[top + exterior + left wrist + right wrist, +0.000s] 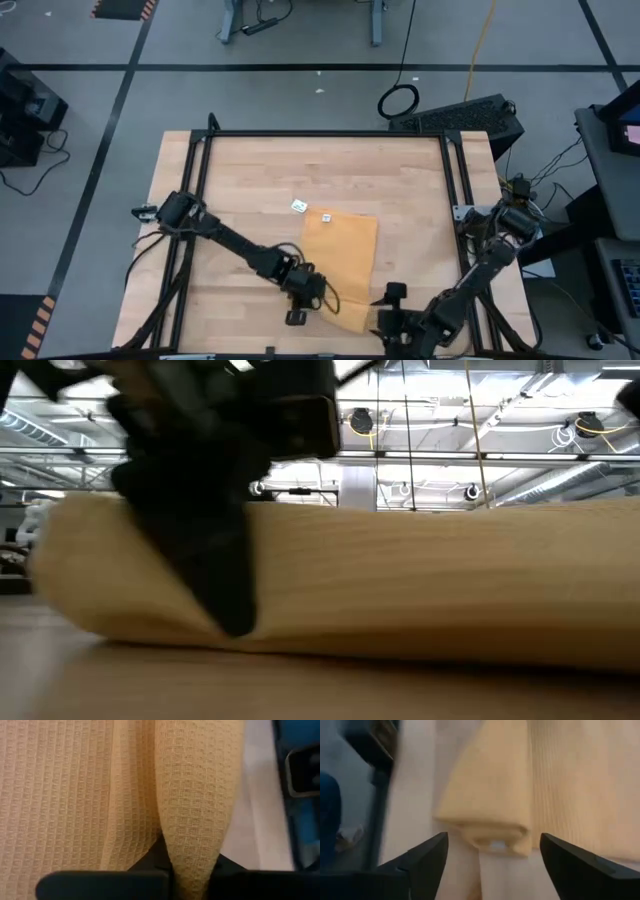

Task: Roll towel into tight, uniform cylinder
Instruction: Roll the orange towel

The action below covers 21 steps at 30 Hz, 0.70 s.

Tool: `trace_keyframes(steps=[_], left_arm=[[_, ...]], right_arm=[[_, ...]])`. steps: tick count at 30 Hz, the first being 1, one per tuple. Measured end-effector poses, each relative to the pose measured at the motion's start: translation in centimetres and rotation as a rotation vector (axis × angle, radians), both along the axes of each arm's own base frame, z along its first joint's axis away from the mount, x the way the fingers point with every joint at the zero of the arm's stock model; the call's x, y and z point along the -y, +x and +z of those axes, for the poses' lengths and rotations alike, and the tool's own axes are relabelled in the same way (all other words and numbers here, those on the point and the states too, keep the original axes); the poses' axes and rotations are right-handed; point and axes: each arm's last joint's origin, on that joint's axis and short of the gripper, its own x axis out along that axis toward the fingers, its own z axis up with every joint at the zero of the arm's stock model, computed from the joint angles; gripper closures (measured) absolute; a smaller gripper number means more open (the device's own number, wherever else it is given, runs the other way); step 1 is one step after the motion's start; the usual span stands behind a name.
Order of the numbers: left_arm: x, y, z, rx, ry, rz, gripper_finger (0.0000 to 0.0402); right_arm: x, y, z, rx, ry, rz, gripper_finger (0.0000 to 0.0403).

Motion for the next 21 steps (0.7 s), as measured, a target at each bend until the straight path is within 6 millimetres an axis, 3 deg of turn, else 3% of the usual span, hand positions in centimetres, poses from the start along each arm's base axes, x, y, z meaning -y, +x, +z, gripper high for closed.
trace_keyframes(steps=[5,10,15,21], left_arm=[[-2.1,1.2,0.4,-0.038,-0.182,0.010,0.0379],[-3.5,1.9,0.7,-0.061,-0.304,0.010,0.0374],[-4.4,2.3,0.8,-0.075,-0.338,0.048,0.0373],[-4.4,2.4,0.9,-0.063,-0.342,0.046,0.0373]], right_arm=[[-1.6,-0.8,1.0,0.217,-0.087,0.016,0.0081],[-2.4,-0.1,-1.0,0.263,-0.204,0.064,0.0065],[-2.1,1.0,-2.2,0.268,-0.270,0.057,0.0036],[-0.9,1.0,-2.6,0.255,-0.354,-0.026,0.0012]])
